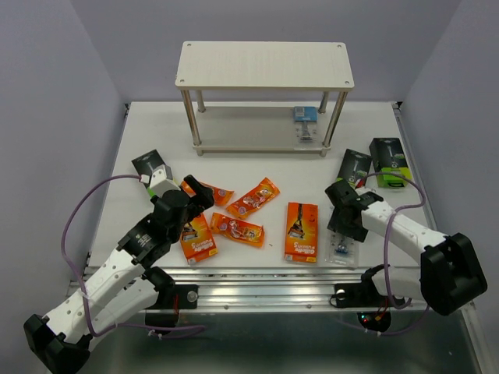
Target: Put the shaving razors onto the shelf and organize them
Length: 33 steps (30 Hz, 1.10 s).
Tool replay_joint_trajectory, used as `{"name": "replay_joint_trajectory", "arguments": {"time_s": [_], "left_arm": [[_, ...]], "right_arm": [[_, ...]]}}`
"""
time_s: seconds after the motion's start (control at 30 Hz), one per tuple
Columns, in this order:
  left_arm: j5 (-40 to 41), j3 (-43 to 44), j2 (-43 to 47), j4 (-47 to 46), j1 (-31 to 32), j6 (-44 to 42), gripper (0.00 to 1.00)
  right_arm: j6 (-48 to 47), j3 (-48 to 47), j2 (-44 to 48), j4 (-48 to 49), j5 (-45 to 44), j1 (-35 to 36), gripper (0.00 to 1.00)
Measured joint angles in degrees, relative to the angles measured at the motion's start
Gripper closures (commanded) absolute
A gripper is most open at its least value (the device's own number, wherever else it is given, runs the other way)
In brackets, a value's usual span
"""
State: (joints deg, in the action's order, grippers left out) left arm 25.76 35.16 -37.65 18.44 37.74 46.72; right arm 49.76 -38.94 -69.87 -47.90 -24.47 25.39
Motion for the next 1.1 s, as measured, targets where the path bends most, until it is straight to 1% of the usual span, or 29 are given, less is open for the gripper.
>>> {"name": "replay_joint_trajectory", "arguments": {"time_s": [0.07, 0.1, 0.17, 0.2, 0.27, 0.3, 0.37, 0.4, 0.47, 0.5, 0.7, 0.83, 1.0, 1.1], "left_arm": [[0.1, 0.0, 0.0, 0.0, 0.0, 0.0, 0.01], [0.2, 0.0, 0.0, 0.0, 0.0, 0.0, 0.01], [0.4, 0.0, 0.0, 0.0, 0.0, 0.0, 0.01], [0.4, 0.0, 0.0, 0.0, 0.0, 0.0, 0.01], [0.6, 0.0, 0.0, 0.0, 0.0, 0.0, 0.01], [0.7, 0.0, 0.0, 0.0, 0.0, 0.0, 0.01], [0.9, 0.0, 0.0, 0.0, 0.0, 0.0, 0.01], [1.0, 0.0, 0.0, 0.0, 0.0, 0.0, 0.01], [1.1, 0.0, 0.0, 0.0, 0.0, 0.0, 0.01], [1.2, 0.0, 0.0, 0.0, 0.0, 0.0, 0.01], [1.3, 0.0, 0.1, 0.0, 0.0, 0.0, 0.01], [1.3, 0.0, 0.6, 0.0, 0.0, 0.0, 0.01], [1.4, 0.0, 1.1, 0.0, 0.0, 0.0, 0.01], [1.5, 0.0, 1.3, 0.2, 0.0, 0.0, 0.01]], "right_arm": [[-0.3, 0.5, -0.9, 0.6, 0.6, -0.4, 0.34], [-0.3, 0.7, -1.4, 0.7, 0.9, -0.6, 0.40], [-0.7, 0.9, -2.1, 1.2, 1.3, -0.8, 0.46], [-0.8, 1.2, -2.3, 1.9, 1.6, -1.0, 0.54], [-1.1, 1.3, -2.7, 2.2, 2.1, -1.2, 0.58], [-1.4, 1.5, -3.0, 2.6, 2.5, -1.3, 0.68], [-1.6, 1.8, -3.1, 3.5, 3.1, -1.4, 0.73], [-1.8, 2.1, -3.1, 4.0, 3.4, -1.4, 0.80], [-2.3, 2.2, -3.1, 4.5, 3.7, -1.4, 0.86], [-2.4, 2.2, -3.0, 4.7, 3.8, -1.4, 0.91], [-5.2, 1.9, -0.3, 4.4, 4.7, -1.4, 0.99], [-8.6, 0.1, 3.3, 3.2, 6.1, -1.4, 0.99], [-13.0, -4.6, 8.6, 1.2, 7.2, -1.3, 0.99], [-15.0, -6.8, 10.3, 1.2, 8.4, -1.2, 0.99]]}}
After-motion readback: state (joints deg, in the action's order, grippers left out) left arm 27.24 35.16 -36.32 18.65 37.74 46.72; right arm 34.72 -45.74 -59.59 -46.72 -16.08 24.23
